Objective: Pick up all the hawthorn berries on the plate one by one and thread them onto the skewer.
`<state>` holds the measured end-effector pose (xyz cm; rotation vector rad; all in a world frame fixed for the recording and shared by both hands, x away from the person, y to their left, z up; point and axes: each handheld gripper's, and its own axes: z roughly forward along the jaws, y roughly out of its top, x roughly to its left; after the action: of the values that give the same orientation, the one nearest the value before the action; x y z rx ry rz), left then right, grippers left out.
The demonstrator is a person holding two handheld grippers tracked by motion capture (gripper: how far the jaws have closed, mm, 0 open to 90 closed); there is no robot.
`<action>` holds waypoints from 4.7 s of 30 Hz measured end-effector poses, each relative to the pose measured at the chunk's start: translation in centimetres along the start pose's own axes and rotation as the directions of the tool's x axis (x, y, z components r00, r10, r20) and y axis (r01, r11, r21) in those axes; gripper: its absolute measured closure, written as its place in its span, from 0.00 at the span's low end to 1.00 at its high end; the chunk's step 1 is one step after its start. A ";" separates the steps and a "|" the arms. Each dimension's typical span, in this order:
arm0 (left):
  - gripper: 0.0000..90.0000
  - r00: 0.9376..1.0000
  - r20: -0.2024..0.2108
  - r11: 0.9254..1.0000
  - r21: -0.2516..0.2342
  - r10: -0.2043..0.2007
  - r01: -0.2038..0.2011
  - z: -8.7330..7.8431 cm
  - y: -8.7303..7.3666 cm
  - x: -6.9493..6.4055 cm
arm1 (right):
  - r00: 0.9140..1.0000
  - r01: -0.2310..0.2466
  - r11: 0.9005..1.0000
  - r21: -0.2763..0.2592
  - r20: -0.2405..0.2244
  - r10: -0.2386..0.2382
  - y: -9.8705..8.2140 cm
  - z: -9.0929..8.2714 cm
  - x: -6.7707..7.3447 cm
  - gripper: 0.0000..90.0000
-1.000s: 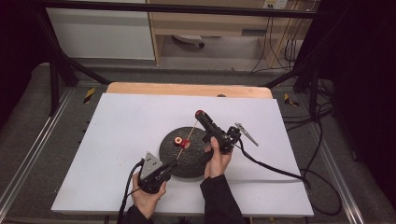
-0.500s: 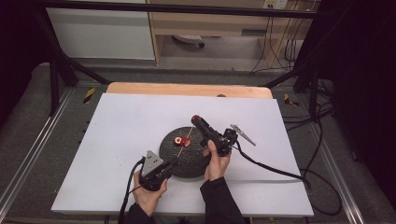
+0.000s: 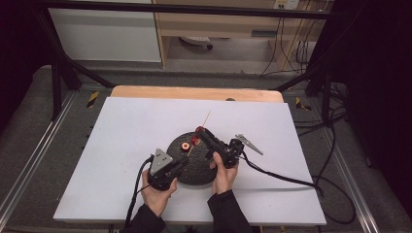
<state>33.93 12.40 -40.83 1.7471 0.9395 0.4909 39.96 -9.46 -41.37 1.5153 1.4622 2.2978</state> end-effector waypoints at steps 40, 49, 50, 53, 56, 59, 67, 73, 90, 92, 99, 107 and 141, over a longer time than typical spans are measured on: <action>0.98 0.999 0.018 0.993 0.106 0.050 -0.051 -7.7 -3.8 7.4 | 0.891 0.364 0.745 0.558 0.025 -0.454 2.0 -1.2 -1.4 0.09; 0.98 0.999 0.014 0.990 0.136 0.039 -0.040 -8.7 -5.1 8.8 | 0.854 0.404 0.652 0.641 -0.008 -0.521 2.5 1.3 0.1 0.09; 0.98 0.999 0.014 0.990 0.134 0.038 -0.039 -8.9 -5.2 8.9 | 0.841 0.418 0.623 0.661 -0.022 -0.540 2.6 2.2 0.5 0.10; 0.98 0.999 0.009 0.989 0.141 0.045 -0.046 -9.2 -5.3 9.2 | 0.832 0.422 0.598 0.682 -0.029 -0.554 2.6 3.1 0.8 0.10; 0.98 0.999 0.014 0.989 0.143 0.034 -0.035 -9.4 -5.5 9.5 | 0.812 0.419 0.537 0.732 -0.037 -0.583 2.4 5.2 1.2 0.10; 0.98 0.999 0.014 0.989 0.143 0.034 -0.036 -9.4 -5.5 9.6 | 0.807 0.417 0.520 0.745 -0.040 -0.589 2.4 6.2 1.2 0.11; 0.98 0.999 0.015 0.988 0.148 0.037 -0.039 -9.4 -5.6 9.7 | 0.781 0.409 0.454 0.792 -0.048 -0.622 1.6 9.7 1.0 0.21; 0.98 0.999 0.013 0.988 0.149 0.032 -0.034 -9.3 -5.6 9.7 | 0.765 0.402 0.383 0.831 -0.075 -0.640 0.7 11.5 0.5 0.33; 0.98 0.999 0.017 0.987 0.157 0.035 -0.037 -9.1 -5.7 9.8 | 0.769 0.395 0.282 0.874 -0.147 -0.622 -0.9 12.9 -0.9 0.61; 0.98 0.999 0.017 0.987 0.158 0.035 -0.037 -9.1 -5.7 9.8 | 0.761 0.402 0.262 0.878 -0.161 -0.628 -0.9 13.0 -0.8 0.63; 0.98 0.999 0.018 0.987 0.158 0.035 -0.037 -9.1 -5.7 9.8 | 0.755 0.404 0.235 0.884 -0.177 -0.632 -1.2 13.2 -0.9 0.67; 0.98 0.999 0.019 0.986 0.159 0.036 -0.038 -9.1 -5.7 9.8 | 0.755 0.392 0.219 0.894 -0.176 -0.631 -1.1 13.2 -1.0 0.69; 0.98 0.998 0.015 0.993 0.102 0.059 -0.060 -8.6 -5.4 8.0 | 0.979 0.122 0.830 0.545 0.072 -0.191 2.3 3.6 0.2 0.70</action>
<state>30.78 24.69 -43.53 1.8729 0.9201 0.4773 43.48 -8.19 -39.36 1.5250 2.2278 1.7390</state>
